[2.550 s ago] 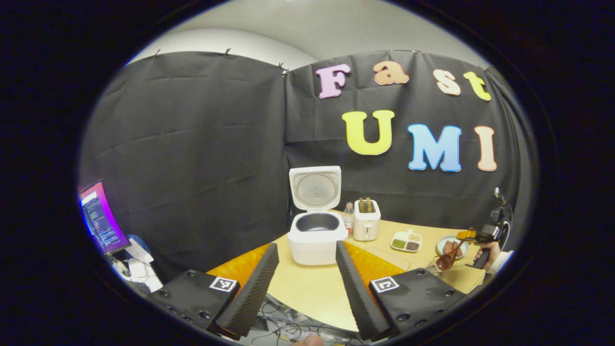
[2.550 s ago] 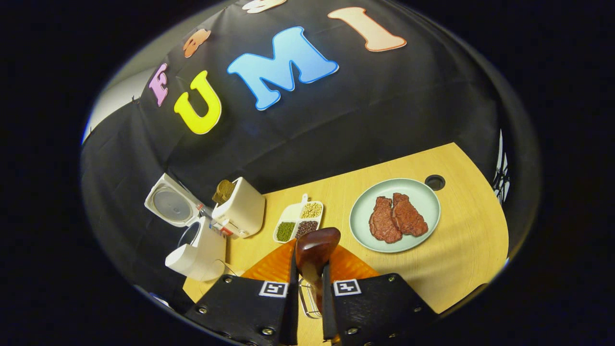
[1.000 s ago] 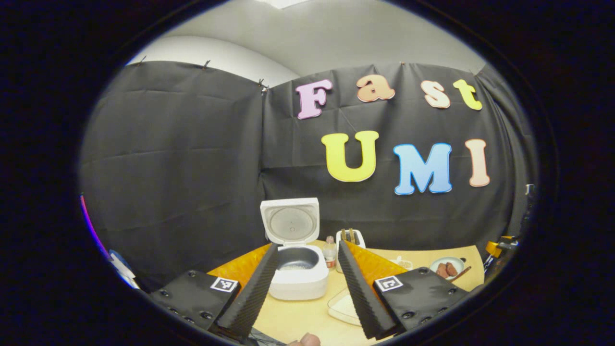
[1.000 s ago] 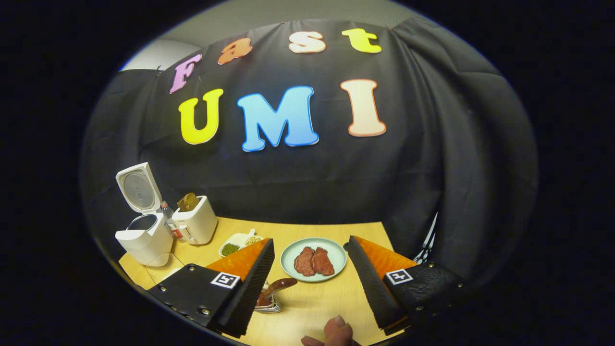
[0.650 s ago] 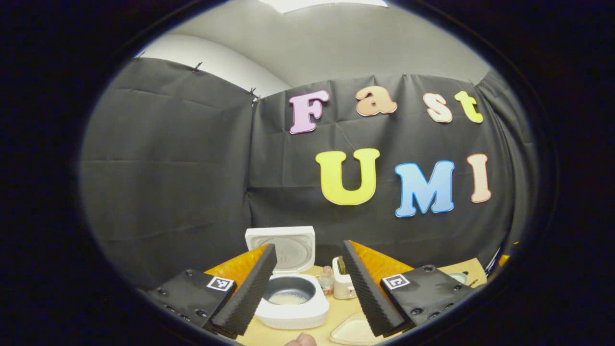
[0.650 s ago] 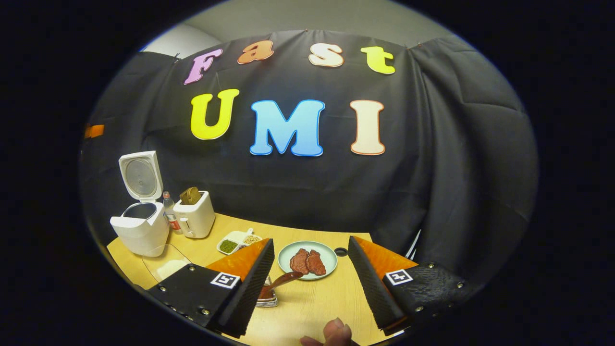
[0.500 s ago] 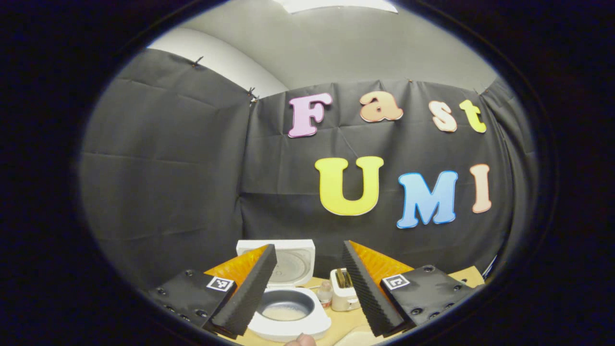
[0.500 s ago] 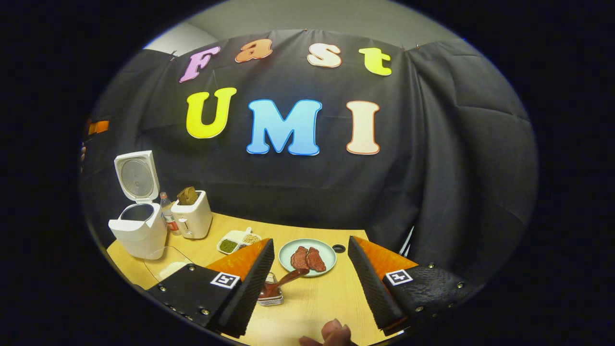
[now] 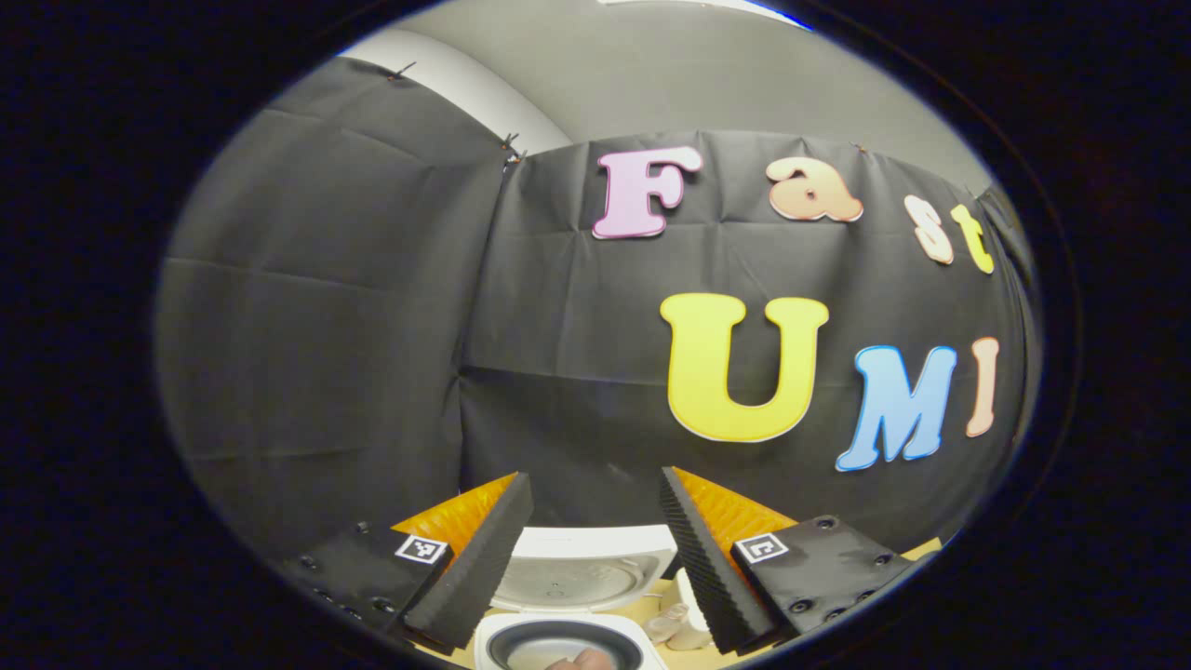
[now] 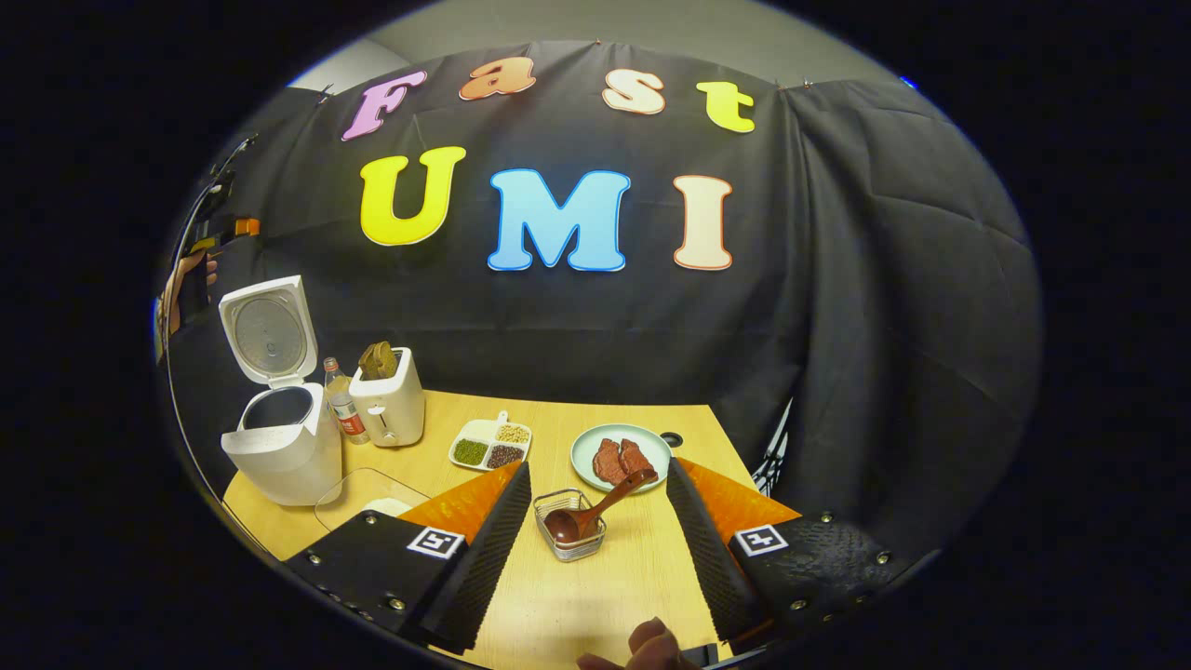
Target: Close the left gripper, press the button to open the rice cooker; take a wooden spoon from the chopstick holder with the right hand, scoop a spoonful of rice and pour it into the rice cooker, then put the wooden spoon back into the chopstick holder.
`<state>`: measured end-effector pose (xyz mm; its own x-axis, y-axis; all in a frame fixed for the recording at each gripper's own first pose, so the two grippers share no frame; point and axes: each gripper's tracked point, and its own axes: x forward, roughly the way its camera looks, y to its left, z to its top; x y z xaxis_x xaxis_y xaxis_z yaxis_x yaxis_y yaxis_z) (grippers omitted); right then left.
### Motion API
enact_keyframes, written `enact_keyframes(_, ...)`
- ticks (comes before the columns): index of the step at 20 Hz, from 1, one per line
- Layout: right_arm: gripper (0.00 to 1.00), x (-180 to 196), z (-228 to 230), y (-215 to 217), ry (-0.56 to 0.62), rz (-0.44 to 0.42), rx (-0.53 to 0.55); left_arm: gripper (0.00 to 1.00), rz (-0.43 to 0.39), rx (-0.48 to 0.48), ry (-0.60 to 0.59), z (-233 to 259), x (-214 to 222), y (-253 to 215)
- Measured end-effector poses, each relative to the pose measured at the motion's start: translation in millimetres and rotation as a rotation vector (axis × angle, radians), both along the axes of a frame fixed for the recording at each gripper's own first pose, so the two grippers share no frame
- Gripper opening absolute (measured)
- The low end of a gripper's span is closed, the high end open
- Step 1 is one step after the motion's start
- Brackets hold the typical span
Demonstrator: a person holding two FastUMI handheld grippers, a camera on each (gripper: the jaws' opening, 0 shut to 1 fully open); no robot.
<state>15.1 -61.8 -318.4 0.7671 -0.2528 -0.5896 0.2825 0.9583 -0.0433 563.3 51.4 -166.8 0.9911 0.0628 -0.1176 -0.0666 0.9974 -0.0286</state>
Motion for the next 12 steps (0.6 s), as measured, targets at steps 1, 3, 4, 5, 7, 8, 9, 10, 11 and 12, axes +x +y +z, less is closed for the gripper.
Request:
enact_keyframes(1, 0.9, -3.6, 0.0, 1.7, 0.007, -0.004, -0.007, 0.93, 0.007, 0.004, 0.01, -8.6, 14.5, 4.4)
enact_keyframes(3, 0.9, -7.1, -2.5, 4.4, 0.03, -0.004, -0.031, 0.93, 0.031, 0.012, 0.05, -32.2, 36.0, 19.0)
enact_keyframes(4, 0.9, -7.3, -1.9, 7.2, 0.036, -0.002, -0.033, 0.93, 0.035, 0.007, 0.075, -44.6, 44.4, 21.0)
enact_keyframes(5, 0.9, -6.3, -1.2, 11.1, 0.038, 0.003, -0.032, 0.93, 0.034, -0.001, 0.088, -55.4, 51.3, 21.2)
enact_keyframes(7, 0.9, 2.8, -4.7, 23.8, 0.05, 0.022, -0.038, 0.96, 0.04, 0.014, 0.126, -78.2, 65.6, 24.1)
enact_keyframes(8, 0.9, 3.5, -5.5, 26.8, 0.056, 0.034, -0.045, 0.96, 0.042, 0.028, 0.154, -89.1, 70.5, 25.9)
enact_keyframes(9, 0.9, 4.3, -4.3, 31.3, 0.059, 0.047, -0.049, 0.96, 0.042, 0.037, 0.175, -99.0, 75.4, 27.5)
enact_keyframes(10, 0.9, 4.6, -4.6, 34.0, 0.063, 0.059, -0.051, 0.93, 0.052, 0.045, 0.188, -106.4, 80.9, 31.1)
enact_keyframes(11, 0.9, 5.2, -6.2, 37.0, 0.067, 0.07, -0.048, 0.93, 0.068, 0.047, 0.22, -117.1, 81.3, 35.7)
enact_keyframes(12, 0.9, 5.5, -6.2, 39.6, 0.068, 0.077, -0.046, 0.93, 0.069, 0.056, 0.199, -112.7, 84.1, 39.9)
